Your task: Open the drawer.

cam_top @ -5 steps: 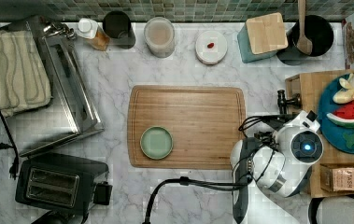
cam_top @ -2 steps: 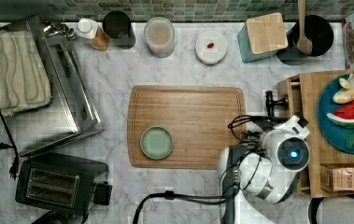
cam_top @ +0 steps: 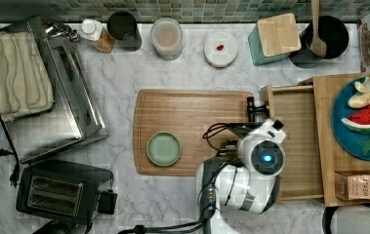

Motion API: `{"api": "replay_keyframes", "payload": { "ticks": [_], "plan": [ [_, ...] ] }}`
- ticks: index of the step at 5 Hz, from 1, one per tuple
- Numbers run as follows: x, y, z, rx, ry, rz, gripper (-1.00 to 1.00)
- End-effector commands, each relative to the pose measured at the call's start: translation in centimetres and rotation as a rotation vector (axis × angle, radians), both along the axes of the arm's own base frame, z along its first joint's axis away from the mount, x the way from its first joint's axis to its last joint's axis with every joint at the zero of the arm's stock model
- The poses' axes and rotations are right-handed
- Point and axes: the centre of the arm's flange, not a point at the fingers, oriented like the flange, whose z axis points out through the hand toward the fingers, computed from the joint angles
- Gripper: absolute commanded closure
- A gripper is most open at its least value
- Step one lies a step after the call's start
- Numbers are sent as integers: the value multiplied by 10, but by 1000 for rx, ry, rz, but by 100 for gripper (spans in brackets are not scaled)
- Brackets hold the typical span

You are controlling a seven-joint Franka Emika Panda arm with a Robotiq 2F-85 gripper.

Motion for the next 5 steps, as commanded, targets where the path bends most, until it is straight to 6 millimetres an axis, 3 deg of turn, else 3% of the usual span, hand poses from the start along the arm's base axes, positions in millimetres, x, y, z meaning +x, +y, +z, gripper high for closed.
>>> {"api": "replay_keyframes", "payload": {
  "ticks": [1, 5],
  "plan": [
    [-5, 124, 32, 41, -77, 84, -100],
    [-5, 124, 32, 41, -77, 84, -100]
  ]
}}
